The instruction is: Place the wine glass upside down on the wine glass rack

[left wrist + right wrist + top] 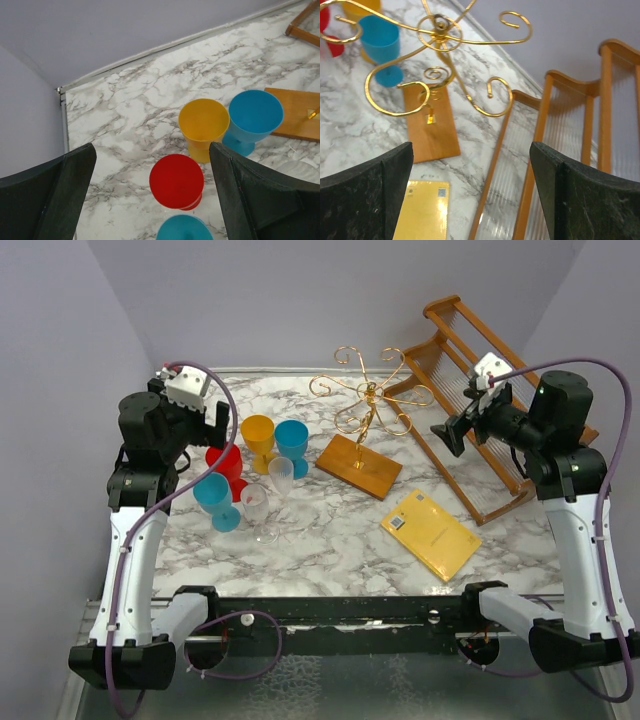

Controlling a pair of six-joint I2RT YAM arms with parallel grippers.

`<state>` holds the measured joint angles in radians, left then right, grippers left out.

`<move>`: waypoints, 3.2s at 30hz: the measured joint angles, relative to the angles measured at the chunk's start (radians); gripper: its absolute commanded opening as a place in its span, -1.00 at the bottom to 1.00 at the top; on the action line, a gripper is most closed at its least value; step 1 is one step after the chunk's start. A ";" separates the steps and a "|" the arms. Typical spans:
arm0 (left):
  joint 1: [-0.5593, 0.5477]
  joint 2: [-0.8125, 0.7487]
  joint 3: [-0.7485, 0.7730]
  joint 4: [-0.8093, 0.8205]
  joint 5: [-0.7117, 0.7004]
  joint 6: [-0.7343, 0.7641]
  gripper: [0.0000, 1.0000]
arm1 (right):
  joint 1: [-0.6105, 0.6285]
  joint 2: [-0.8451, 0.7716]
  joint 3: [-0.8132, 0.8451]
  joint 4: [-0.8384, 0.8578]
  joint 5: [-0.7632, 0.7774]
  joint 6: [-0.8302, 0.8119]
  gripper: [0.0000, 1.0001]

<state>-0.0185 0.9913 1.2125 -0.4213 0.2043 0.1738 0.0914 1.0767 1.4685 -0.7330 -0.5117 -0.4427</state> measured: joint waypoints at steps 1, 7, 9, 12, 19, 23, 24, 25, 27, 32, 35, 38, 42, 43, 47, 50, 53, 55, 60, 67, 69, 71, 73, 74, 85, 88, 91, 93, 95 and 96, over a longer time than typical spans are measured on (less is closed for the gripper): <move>0.000 0.003 0.004 -0.013 0.020 0.007 0.98 | 0.000 0.000 0.000 -0.020 -0.031 -0.015 0.99; 0.006 0.006 0.002 -0.072 0.151 0.029 0.89 | 0.000 0.017 0.010 -0.116 -0.157 -0.078 0.99; 0.006 0.016 0.002 -0.090 0.194 0.027 0.83 | 0.000 0.024 0.015 -0.121 -0.167 -0.076 0.99; 0.006 0.052 0.003 -0.126 0.253 0.021 0.80 | 0.000 0.031 0.023 -0.120 -0.167 -0.063 0.99; -0.005 0.127 0.005 -0.173 0.325 -0.007 0.71 | 0.000 0.059 0.061 -0.104 -0.133 -0.006 0.99; -0.047 0.175 0.058 -0.210 0.326 -0.001 0.63 | 0.000 0.080 0.079 -0.089 -0.118 0.042 0.99; -0.066 0.193 0.077 -0.221 0.323 0.003 0.60 | 0.000 0.082 0.080 -0.083 -0.117 0.050 0.99; -0.084 0.209 0.097 -0.230 0.319 0.009 0.58 | 0.000 0.084 0.080 -0.077 -0.116 0.059 0.99; -0.137 0.248 0.139 -0.259 0.301 0.027 0.52 | 0.000 0.085 0.080 -0.073 -0.114 0.073 0.99; -0.243 0.302 0.182 -0.321 0.243 0.082 0.38 | 0.000 0.085 0.080 -0.067 -0.100 0.084 0.99; -0.292 0.317 0.183 -0.360 0.194 0.122 0.30 | 0.000 0.084 0.080 -0.066 -0.091 0.085 0.99; -0.317 0.329 0.183 -0.389 0.166 0.151 0.15 | 0.000 0.084 0.080 -0.066 -0.081 0.085 0.99; -0.343 0.348 0.183 -0.427 0.136 0.183 0.00 | 0.000 0.080 0.072 -0.060 -0.076 0.084 0.99; -0.347 0.353 0.183 -0.431 0.130 0.187 -0.04 | 0.000 0.079 0.069 -0.058 -0.076 0.084 0.99; -0.363 0.377 0.183 -0.447 0.106 0.206 -0.19 | 0.000 0.078 0.062 -0.056 -0.071 0.084 0.99; -0.370 0.393 0.183 -0.457 0.096 0.212 -0.30 | 0.000 0.078 0.062 -0.054 -0.068 0.084 0.99; -0.378 0.415 0.183 -0.467 0.092 0.215 -0.41 | 0.000 0.077 0.060 -0.051 -0.064 0.084 0.99; -0.383 0.430 0.183 -0.472 0.090 0.216 -0.52 | 0.000 0.074 0.056 -0.051 -0.061 0.084 0.99; -0.389 0.446 0.183 -0.480 0.089 0.217 -0.88 | 0.000 0.067 0.045 -0.051 -0.055 0.083 0.99; -0.390 0.445 0.189 -0.486 0.098 0.217 -1.00 | 0.000 0.066 0.042 -0.051 -0.036 0.080 0.99; -0.389 0.443 0.194 -0.488 0.115 0.217 -1.00 | 0.000 0.066 0.041 -0.051 -0.027 0.079 0.99; -0.390 0.437 0.203 -0.490 0.143 0.216 -1.00 | 0.000 0.066 0.038 -0.051 -0.023 0.079 0.99; -0.389 0.423 0.216 -0.496 0.179 0.214 -1.00 | 0.000 0.066 0.036 -0.051 -0.021 0.079 0.99; -0.389 0.414 0.227 -0.500 0.200 0.214 -1.00 | 0.000 0.066 0.035 -0.052 -0.021 0.079 0.99; -0.389 0.325 0.464 -0.623 0.388 0.226 -1.00 | 0.000 0.089 0.049 -0.072 -0.029 0.067 0.99; -0.386 0.301 0.540 -0.670 0.412 0.235 -1.00 | 0.000 0.096 0.064 -0.080 -0.039 0.056 0.99; -0.359 0.251 0.568 -0.703 0.428 0.245 -1.00 | 0.000 0.103 0.084 -0.083 -0.066 0.048 0.99; -0.322 0.218 0.580 -0.724 0.433 0.246 -1.00 | 0.000 0.110 0.100 -0.085 -0.088 0.045 0.99; -0.269 0.188 0.597 -0.735 0.438 0.245 -1.00 | 0.000 0.118 0.117 -0.085 -0.113 0.045 0.99; -0.235 0.176 0.609 -0.737 0.440 0.242 -1.00 | 0.000 0.121 0.121 -0.084 -0.123 0.047 0.99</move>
<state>-0.2531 1.1671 1.8214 -1.1587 0.6445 0.4156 0.0914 1.1980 1.5898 -0.8173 -0.6350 -0.3962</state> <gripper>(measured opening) 0.030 0.994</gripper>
